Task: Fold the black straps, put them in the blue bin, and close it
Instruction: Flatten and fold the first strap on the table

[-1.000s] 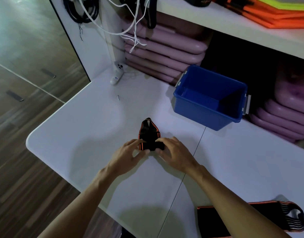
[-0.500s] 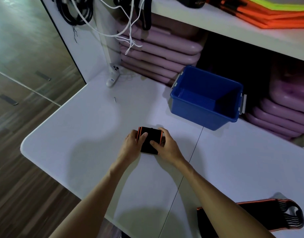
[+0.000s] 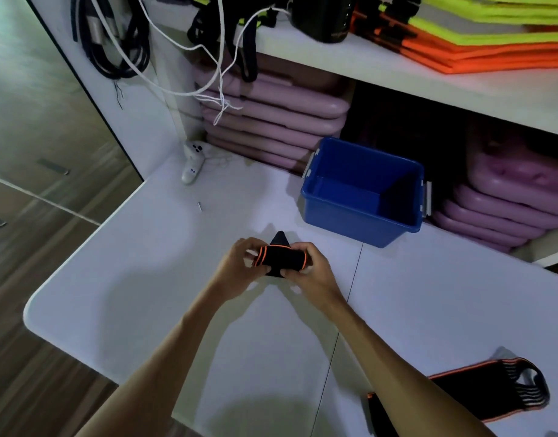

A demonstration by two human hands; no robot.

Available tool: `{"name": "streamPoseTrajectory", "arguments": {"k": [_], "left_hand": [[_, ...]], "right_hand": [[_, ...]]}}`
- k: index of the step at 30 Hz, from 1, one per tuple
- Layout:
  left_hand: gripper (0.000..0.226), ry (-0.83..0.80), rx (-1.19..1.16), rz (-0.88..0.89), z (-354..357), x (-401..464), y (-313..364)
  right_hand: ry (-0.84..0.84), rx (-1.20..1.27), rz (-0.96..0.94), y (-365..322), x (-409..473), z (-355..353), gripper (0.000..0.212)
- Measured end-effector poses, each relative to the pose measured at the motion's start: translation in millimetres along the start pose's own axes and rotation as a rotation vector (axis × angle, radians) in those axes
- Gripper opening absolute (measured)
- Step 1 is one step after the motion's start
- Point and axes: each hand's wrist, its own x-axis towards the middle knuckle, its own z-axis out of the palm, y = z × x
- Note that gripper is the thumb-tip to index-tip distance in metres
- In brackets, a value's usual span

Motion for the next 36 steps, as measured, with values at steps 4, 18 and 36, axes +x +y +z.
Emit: {"name": "streamPoseTrajectory", "arguments": {"k": [4, 18, 36], "left_hand": [[0.035, 0.044, 0.063, 0.273, -13.0, 16.9, 32.2], [0.047, 0.084, 0.228, 0.731, 8.4, 116.3, 141.1], [0.051, -0.127, 0.355, 0.522, 37.5, 209.6, 84.2]], "right_hand": [[0.073, -0.025, -0.096, -31.3, 7.3, -14.3, 0.043], [0.351, -0.581, -0.43, -104.0, 60.1, -105.0, 0.048], [0.032, -1.024, -0.003, -43.3, 195.4, -125.6, 0.036]]}}
